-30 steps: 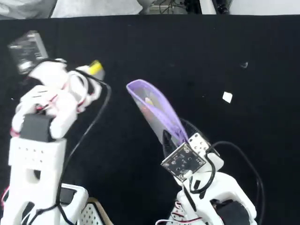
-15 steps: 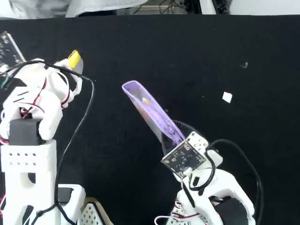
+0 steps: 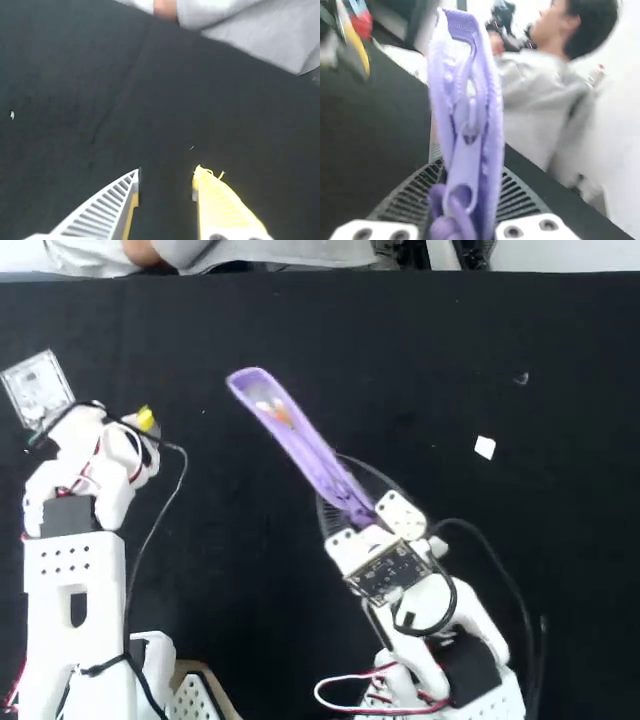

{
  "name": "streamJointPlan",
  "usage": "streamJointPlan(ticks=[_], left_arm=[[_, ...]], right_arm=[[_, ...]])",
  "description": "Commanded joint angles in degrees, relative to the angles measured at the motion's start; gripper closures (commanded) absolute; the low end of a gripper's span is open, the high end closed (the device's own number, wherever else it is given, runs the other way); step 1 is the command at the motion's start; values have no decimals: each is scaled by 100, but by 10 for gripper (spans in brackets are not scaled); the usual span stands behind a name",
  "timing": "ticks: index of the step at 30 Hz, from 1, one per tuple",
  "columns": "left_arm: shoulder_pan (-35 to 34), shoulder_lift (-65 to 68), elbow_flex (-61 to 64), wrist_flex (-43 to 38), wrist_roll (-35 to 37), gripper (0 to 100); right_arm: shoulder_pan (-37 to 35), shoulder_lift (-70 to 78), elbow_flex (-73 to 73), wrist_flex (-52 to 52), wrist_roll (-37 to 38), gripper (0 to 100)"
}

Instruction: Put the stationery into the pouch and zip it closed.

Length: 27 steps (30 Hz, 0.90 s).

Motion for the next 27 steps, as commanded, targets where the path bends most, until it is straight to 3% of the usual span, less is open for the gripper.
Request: streamJointPlan(ticks=[1,5,10,16,22,27], left_arm=[[4,-141,532,-554,-70,815],[462,-141,1051,-730,-466,815],[541,-123,1332,-765,-352,815],[585,-149,1499,-756,167,815],[1095,-158,1657,-730,132,815],[1464,-185,1789,-730,-413,819]], right_arm=[[-422,444,-101,-818,-396,987],[-492,1007,-259,-1407,-1222,987],[-492,1499,-268,-2119,-2127,987],[-202,1991,-268,-2242,-2796,987],[26,2730,-435,-2760,-3226,987],[35,3741,-673,-3209,-3385,987]])
